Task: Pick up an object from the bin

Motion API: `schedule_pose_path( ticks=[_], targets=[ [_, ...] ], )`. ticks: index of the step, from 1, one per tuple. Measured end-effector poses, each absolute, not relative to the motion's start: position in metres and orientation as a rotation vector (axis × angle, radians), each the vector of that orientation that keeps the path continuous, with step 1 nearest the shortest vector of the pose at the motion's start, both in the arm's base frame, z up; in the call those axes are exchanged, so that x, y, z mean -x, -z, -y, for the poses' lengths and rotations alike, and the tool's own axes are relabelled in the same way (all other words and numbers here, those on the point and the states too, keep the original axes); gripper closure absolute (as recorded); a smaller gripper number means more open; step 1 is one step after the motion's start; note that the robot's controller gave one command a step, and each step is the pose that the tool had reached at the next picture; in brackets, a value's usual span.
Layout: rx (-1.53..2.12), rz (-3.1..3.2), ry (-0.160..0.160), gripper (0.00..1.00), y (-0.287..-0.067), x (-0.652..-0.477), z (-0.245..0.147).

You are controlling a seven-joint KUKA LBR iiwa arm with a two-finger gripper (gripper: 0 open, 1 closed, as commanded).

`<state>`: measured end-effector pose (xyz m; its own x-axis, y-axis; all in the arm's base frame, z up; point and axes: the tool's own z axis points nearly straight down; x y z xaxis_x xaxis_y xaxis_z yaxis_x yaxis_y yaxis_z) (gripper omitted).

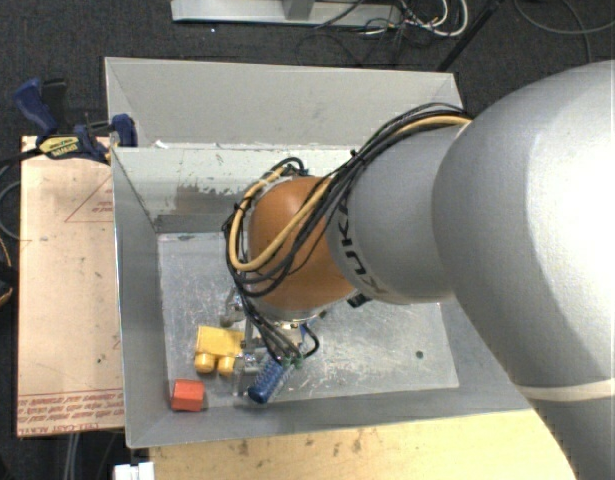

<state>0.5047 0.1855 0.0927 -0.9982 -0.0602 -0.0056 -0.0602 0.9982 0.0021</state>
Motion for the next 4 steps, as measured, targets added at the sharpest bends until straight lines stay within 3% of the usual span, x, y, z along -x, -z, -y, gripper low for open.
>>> schedule_pose_path(
  ticks=[1, 2, 3, 4],
  targets=[
    [0.092, -3.140, -0.002, 1.00, -0.094, -0.503, -0.185],
    [0.092, -3.140, -0.002, 0.00, -0.094, -0.503, -0.185],
    [-0.118, -3.129, -0.018, 0.00, -0.075, -0.508, -0.120],
    [0.053, -3.134, -0.003, 0.00, -0.081, -0.508, -0.065]
  ],
)
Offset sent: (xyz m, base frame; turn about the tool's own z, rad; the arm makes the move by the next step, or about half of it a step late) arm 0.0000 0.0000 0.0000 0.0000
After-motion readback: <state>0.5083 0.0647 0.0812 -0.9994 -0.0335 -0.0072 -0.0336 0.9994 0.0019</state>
